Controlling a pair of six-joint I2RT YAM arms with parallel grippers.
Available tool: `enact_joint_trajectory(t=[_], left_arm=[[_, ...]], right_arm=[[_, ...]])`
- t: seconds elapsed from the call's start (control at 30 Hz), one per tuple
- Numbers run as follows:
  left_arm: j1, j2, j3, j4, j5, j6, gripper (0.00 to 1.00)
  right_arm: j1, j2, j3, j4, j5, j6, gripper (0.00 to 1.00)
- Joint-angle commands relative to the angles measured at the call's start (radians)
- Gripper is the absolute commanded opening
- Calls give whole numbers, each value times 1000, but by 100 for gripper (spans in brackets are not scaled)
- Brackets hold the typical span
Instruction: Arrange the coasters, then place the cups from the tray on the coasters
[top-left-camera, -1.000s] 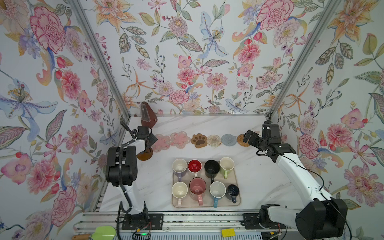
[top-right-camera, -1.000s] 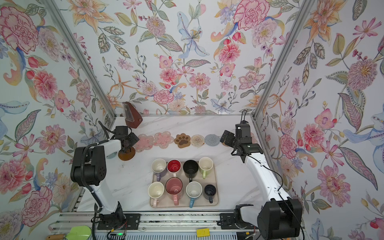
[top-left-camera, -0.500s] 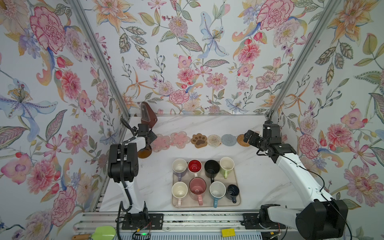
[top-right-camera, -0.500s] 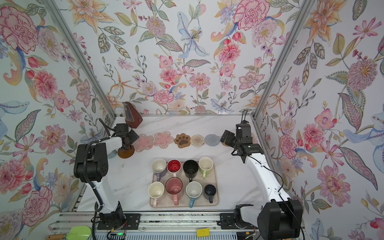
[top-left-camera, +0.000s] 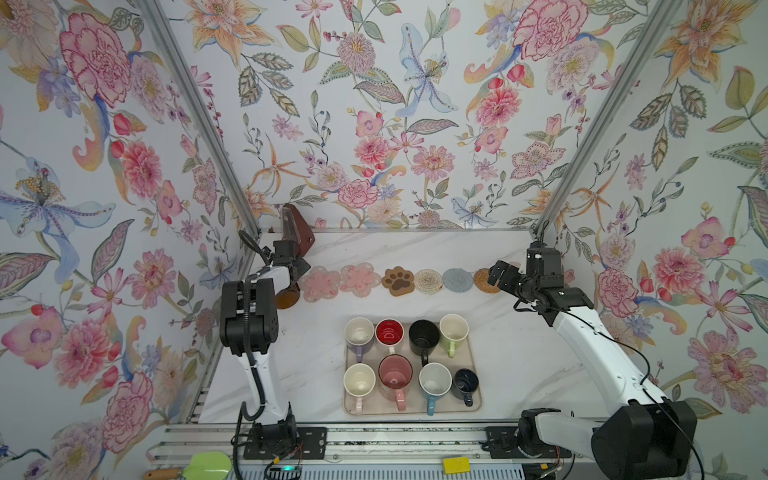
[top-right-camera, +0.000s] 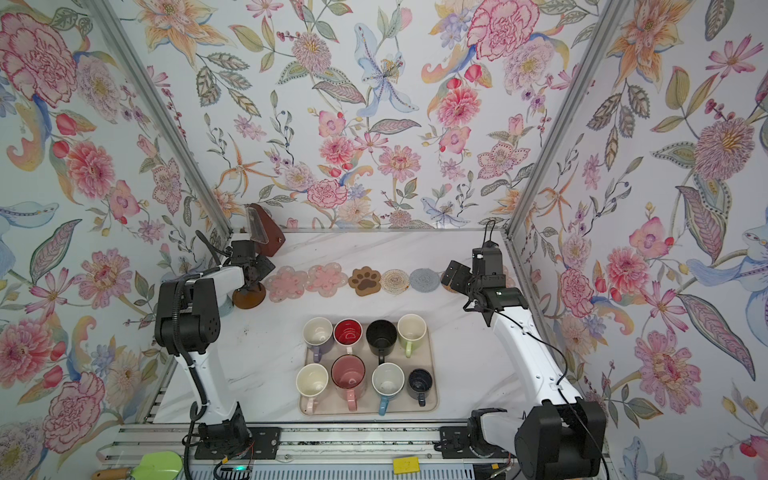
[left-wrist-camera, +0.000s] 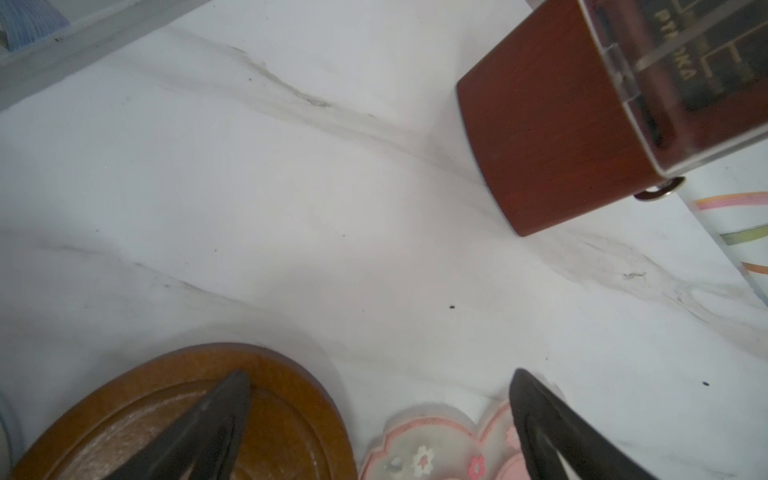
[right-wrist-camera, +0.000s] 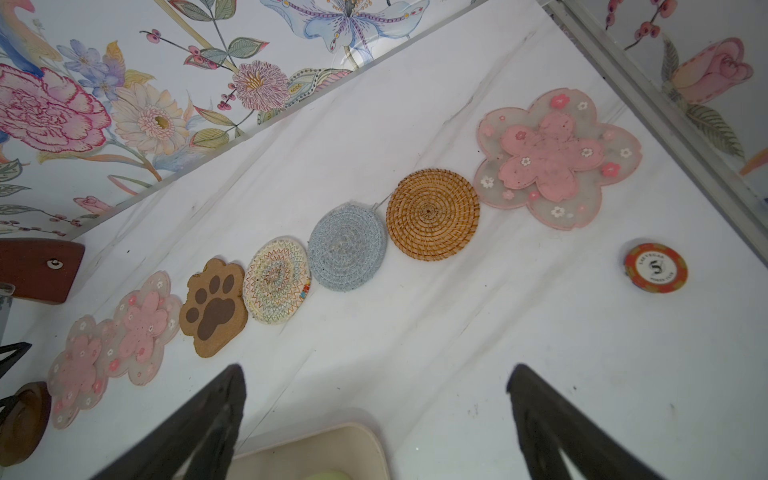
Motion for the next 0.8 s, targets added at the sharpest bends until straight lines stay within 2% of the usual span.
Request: enact_joint_trajectory(t=[0.0,0.5,0.77], left_arm=[[14,47,37,-64,-23,17,99],[24,113,139,-74,16,23,99],[22,30,130,-49,75,36,99]], right_arm=[[-7,-25,3,-29,17,-8,99],[-8,-26,4,-36,21,-4,99],[-11,-30,7,-39,-5,-21,99]])
